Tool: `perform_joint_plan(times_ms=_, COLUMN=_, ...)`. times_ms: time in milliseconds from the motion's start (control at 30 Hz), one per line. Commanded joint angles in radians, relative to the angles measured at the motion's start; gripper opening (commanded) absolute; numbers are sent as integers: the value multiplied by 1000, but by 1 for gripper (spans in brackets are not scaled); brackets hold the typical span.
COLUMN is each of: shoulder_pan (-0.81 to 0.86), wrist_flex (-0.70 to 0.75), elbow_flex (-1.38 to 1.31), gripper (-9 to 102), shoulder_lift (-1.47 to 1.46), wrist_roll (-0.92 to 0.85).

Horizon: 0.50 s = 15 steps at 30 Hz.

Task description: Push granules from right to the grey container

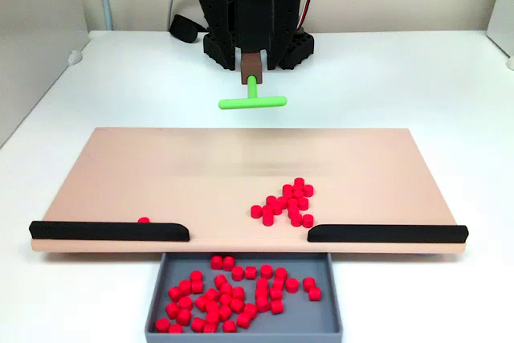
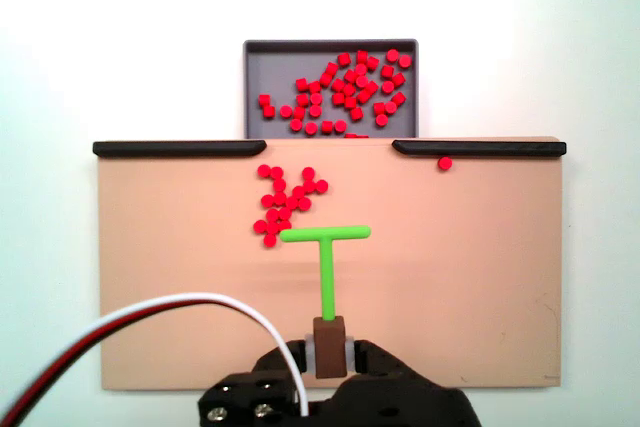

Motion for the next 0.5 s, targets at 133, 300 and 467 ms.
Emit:
perform_joint_plan(times_ms=133, shoulder_pan=-9, wrist_flex=3, elbow_flex=-6, gripper=0, shoulder_lift=29, wrist_roll=12)
perform_joint_plan(times_ms=300, shoulder_pan=-8, wrist_flex=3, elbow_flex=-6, gripper=0, shoulder_lift=18, wrist_roll=17)
perform_joint_plan(times_ms=467, shoulder_pan=-9, wrist_flex=3, elbow_flex=-6, gripper=0, shoulder_lift=21, wrist_roll=17)
